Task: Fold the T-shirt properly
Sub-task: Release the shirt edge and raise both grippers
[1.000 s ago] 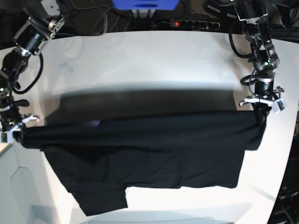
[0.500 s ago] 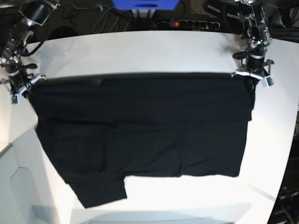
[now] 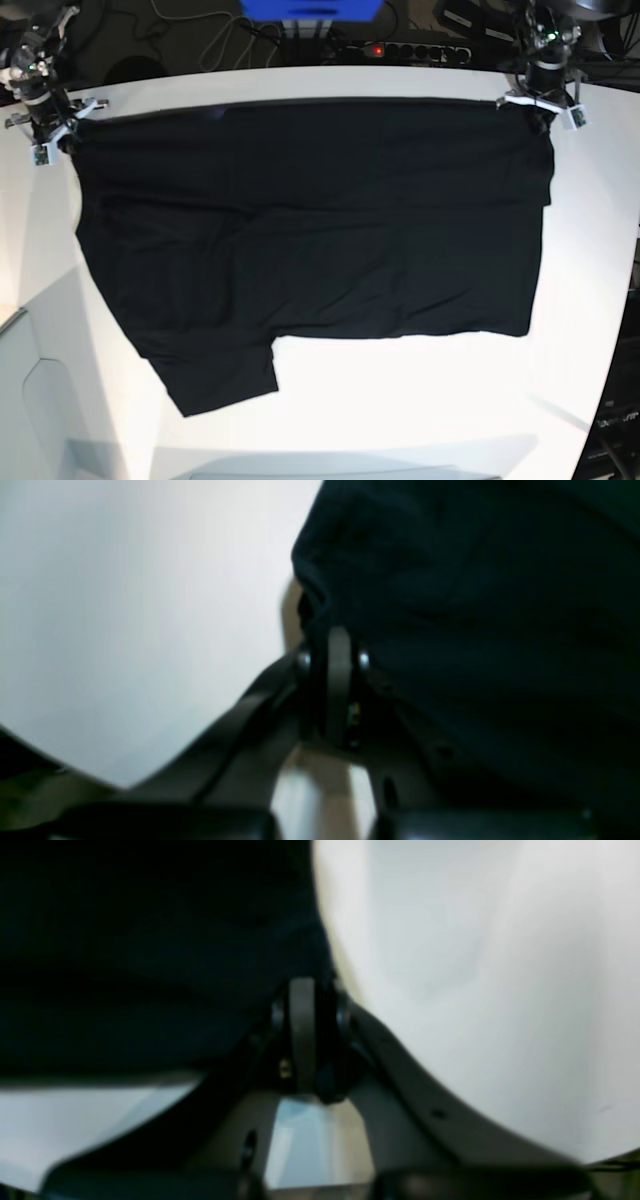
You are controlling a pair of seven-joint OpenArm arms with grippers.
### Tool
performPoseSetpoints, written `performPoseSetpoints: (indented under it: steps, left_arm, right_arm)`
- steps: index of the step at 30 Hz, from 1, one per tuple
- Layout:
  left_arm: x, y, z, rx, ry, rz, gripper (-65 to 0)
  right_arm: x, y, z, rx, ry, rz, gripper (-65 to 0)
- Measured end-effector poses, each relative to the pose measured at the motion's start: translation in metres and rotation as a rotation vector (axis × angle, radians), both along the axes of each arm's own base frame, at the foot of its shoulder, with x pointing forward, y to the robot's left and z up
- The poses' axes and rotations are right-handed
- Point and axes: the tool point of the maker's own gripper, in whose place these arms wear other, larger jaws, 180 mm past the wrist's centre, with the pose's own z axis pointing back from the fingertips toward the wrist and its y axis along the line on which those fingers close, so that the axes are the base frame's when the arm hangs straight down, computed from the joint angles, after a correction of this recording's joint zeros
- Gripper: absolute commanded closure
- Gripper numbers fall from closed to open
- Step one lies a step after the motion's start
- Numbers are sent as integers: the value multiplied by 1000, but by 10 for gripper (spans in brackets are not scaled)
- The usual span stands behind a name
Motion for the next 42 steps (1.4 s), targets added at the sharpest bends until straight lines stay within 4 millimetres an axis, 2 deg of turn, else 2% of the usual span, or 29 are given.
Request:
performPoseSetpoints:
  steps: [3, 8, 19, 21, 24, 27, 29, 32, 34, 38, 40, 42]
  left_arm:
    - [-7, -7, 10, 7, -11, -18, -2]
    - [-26, -12, 11, 12, 36, -31, -2]
    - [-27, -11, 10, 14, 38, -32, -10]
    - [-27, -11, 11, 16, 39, -35, -52]
    - [-26, -9, 12, 21, 38, -37, -195]
    - [-26, -11, 15, 22, 34, -40, -317]
    - [-21, -14, 22, 28, 13, -49, -354]
    - [-15, -14, 33, 41, -17, -59, -357]
    - [-16, -5, 41, 61, -34, -31, -358]
    - [-23, 18, 61, 111, -77, 60, -361]
    - [-12, 21, 68, 118, -111, 67, -362]
    - [9, 19, 77, 116, -173, 63, -362]
  right_arm:
    - [-11, 1, -2, 2, 14, 4, 0]
    - [-27, 1, -6, 6, 39, 3, 0]
    - [-29, 3, -5, 2, 39, 3, 0]
    - [-32, 4, -2, -10, 48, 12, -29]
    - [-36, 6, 2, -34, 68, 27, -144]
    - [-28, 11, 12, -40, 30, 36, -248]
    - [-22, 14, 19, -46, 4, 45, -290]
    - [-16, 15, 28, -60, -21, 46, -306]
    - [-14, 11, 36, -68, -49, 19, -306]
    - [6, -1, 57, -95, -133, -35, -307]
    - [21, -3, 64, -99, -172, -41, -307]
    - [40, -3, 72, -88, -224, -46, -307]
